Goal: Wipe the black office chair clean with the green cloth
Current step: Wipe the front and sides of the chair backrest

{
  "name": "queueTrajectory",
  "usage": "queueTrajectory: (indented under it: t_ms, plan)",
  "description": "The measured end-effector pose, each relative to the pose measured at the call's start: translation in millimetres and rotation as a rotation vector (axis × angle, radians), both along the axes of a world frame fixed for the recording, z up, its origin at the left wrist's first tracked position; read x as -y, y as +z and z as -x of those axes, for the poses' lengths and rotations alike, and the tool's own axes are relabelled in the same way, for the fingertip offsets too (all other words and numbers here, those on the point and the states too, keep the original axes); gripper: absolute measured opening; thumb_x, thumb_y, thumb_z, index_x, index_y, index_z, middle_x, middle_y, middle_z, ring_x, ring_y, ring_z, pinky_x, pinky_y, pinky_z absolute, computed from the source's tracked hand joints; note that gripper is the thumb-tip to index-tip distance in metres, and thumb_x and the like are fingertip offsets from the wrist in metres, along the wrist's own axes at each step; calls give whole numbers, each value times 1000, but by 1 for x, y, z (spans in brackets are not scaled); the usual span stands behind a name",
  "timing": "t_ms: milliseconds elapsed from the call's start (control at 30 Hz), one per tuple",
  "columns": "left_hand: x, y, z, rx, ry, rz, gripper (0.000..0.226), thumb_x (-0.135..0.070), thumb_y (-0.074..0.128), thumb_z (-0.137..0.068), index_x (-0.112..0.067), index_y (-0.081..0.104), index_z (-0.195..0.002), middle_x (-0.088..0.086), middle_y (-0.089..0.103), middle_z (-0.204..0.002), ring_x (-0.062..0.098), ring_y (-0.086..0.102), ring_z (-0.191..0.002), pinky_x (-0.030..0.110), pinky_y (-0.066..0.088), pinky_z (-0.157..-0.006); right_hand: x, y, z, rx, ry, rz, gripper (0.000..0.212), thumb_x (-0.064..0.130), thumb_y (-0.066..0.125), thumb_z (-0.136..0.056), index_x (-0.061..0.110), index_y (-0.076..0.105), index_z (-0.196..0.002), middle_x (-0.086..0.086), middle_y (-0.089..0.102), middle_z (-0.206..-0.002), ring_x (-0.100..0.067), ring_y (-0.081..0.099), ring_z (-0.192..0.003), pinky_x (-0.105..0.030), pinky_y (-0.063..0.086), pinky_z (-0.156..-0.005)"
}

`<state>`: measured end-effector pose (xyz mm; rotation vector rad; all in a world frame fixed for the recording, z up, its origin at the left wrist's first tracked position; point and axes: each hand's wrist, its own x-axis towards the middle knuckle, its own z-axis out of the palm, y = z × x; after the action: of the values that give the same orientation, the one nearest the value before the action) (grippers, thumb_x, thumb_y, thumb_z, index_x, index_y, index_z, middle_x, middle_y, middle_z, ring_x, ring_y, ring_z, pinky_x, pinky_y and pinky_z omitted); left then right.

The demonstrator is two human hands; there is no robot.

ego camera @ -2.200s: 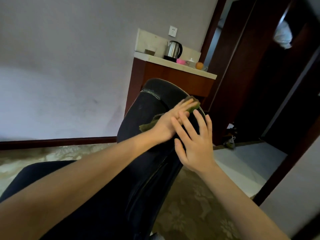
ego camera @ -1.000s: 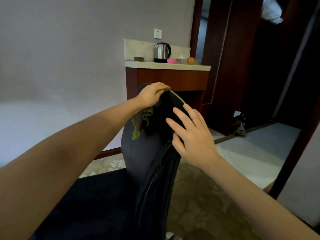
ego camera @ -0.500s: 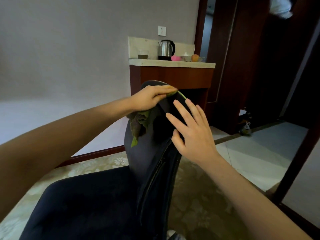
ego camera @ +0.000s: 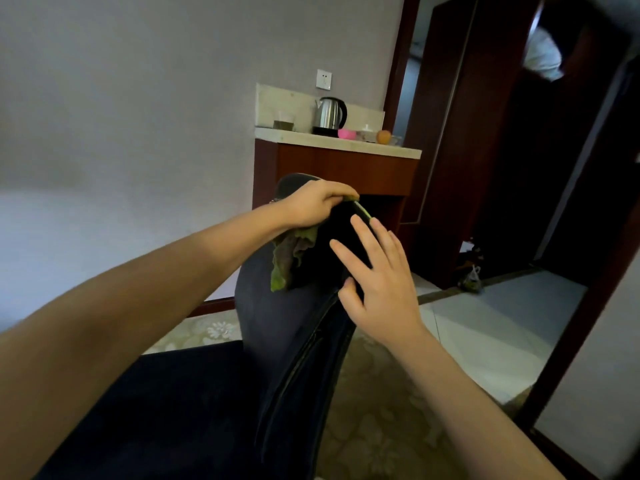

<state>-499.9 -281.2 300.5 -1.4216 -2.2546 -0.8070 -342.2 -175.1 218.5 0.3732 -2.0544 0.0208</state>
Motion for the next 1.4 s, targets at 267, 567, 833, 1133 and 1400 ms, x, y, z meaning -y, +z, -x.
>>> queueTrajectory:
  t_ms: [267, 567, 833, 1133, 1400]
  plan:
    - [8, -1, -18, -30, -195, 53, 35, 4, 42, -93, -5, 57, -123, 6, 57, -126, 8, 48, -118, 8, 33, -100, 1, -1, 0, -11, -57, -34, 49, 21, 43, -82, 14, 57, -128, -14, 44, -142, -30, 26, -135, -37, 10, -114]
    - [-8, -7, -1, 120, 84, -107, 38, 7, 37, -94, -6, 57, -124, 10, 55, -131, 20, 45, -126, 9, 26, -96, -2, -20, -20, 40, -207, 6, 49, 34, 40, -89, 21, 46, -136, -8, 36, -149, -24, 23, -138, -37, 5, -114]
    - [7, -14, -40, 117, -84, -64, 36, -1, 38, -97, -9, 53, -129, 5, 53, -134, 13, 42, -129, 15, 27, -104, 8, -27, -26, 44, -258, 58, 48, 34, 39, -88, 17, 51, -132, -11, 39, -147, -25, 22, -137, -37, 7, -112]
    - [16, -19, -71, 2, -258, 3, 37, 5, 40, -94, -8, 57, -124, -4, 53, -125, 0, 43, -118, 3, 29, -99, 6, -36, -37, 67, -261, 100, 66, 41, 40, -87, 23, 19, -147, -7, 20, -154, -22, 14, -140, -37, 5, -112]
    - [1, -19, -61, 41, -70, -99, 35, 4, 39, -94, -6, 58, -123, 9, 57, -129, 17, 47, -124, -4, 25, -91, 0, -44, -46, 126, -290, 26, 60, 43, 53, -82, 27, 37, -137, -10, 25, -152, -24, 17, -139, -36, 5, -111]
